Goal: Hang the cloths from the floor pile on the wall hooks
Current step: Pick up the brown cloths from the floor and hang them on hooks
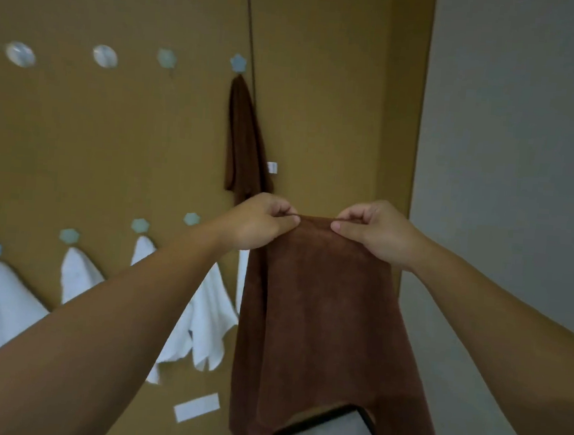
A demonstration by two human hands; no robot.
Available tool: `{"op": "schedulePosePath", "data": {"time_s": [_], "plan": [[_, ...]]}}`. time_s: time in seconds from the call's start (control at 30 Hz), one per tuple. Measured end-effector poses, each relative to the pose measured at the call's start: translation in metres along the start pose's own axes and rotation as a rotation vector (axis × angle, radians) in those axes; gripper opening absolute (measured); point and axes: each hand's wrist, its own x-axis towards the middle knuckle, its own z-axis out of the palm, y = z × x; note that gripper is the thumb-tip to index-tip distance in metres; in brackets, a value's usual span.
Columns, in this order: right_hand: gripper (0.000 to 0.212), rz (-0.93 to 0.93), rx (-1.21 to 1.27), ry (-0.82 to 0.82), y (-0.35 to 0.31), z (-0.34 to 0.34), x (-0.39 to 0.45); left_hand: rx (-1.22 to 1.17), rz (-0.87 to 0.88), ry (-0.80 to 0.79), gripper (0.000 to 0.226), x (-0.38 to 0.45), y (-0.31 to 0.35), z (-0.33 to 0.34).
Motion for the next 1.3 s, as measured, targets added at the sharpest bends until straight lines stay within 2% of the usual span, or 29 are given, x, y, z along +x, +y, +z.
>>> {"op": "schedulePosePath", "data": {"time_s": [0.2, 0.37, 0.57, 0.63, 0.77, 0.97, 1.17, 1.3], "plan": [[0.017, -0.079, -0.015, -0.039, -0.024, 0.091, 0.072, 0.063, -0.079, 0.032, 0.02, -0.009, -0.078, -0.076], [0.021, -0.106, -0.021, -0.086, -0.039, 0.14, 0.132, -0.013, -0.153, 0.089, 0.027, -0.002, -0.124, -0.126], [0.027, -0.13, 0.18, -0.133, -0.057, 0.179, 0.203, -0.057, -0.189, 0.248, 0.033, 0.028, -0.164, -0.169], [0.03, -0.146, 0.233, -0.132, -0.06, 0.187, 0.233, -0.073, -0.202, 0.268, 0.031, 0.043, -0.176, -0.186], [0.031, -0.252, 0.141, -0.114, -0.072, 0.195, 0.294, -0.007, -0.202, 0.355, 0.029, 0.078, -0.189, -0.226], [0.028, -0.374, 0.097, -0.177, -0.098, 0.19, 0.379, 0.1, -0.191, 0.448, 0.026, 0.13, -0.193, -0.28], [0.016, -0.452, 0.022, -0.095, -0.104, 0.186, 0.458, 0.272, -0.114, 0.581, 0.022, 0.191, -0.211, -0.313], [0.016, -0.531, -0.076, 0.058, -0.104, 0.191, 0.504, 0.432, -0.061, 0.62, 0.019, 0.232, -0.232, -0.335]]}}
